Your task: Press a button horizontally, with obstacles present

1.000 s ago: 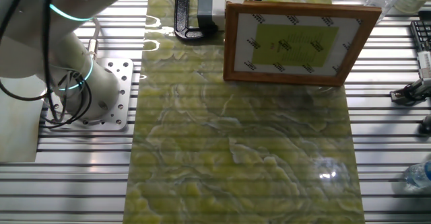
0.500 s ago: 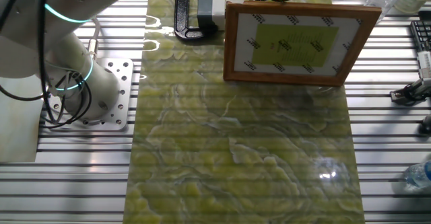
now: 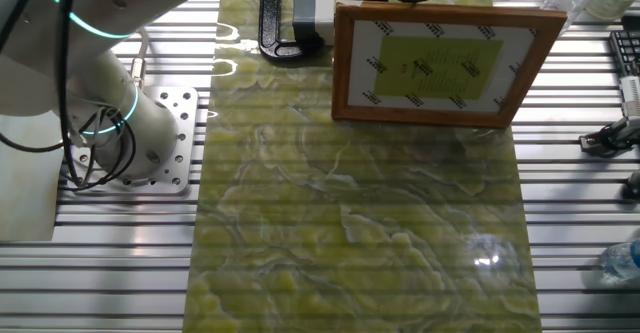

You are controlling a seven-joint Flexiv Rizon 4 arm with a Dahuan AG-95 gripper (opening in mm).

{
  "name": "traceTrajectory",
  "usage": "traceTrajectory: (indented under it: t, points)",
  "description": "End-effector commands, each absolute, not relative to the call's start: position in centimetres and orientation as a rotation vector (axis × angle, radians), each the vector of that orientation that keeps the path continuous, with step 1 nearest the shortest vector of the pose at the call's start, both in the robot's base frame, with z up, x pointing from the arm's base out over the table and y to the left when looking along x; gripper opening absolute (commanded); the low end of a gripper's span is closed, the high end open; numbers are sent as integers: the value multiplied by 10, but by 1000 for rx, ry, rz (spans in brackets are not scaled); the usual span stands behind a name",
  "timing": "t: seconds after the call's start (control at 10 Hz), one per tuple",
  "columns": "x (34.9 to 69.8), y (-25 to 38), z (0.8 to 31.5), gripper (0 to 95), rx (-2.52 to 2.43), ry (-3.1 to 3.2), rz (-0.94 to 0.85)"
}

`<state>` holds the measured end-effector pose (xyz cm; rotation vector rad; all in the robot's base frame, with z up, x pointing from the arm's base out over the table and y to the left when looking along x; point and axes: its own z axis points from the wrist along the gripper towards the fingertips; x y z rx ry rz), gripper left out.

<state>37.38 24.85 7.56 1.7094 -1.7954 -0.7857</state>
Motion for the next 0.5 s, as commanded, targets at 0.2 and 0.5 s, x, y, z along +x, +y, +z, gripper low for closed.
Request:
traceTrajectory:
  t: [0.2, 0.5]
  points:
    - [376, 250, 73, 950, 1708, -1790, -789]
    - [376, 252, 70, 950, 1709, -1794, -794]
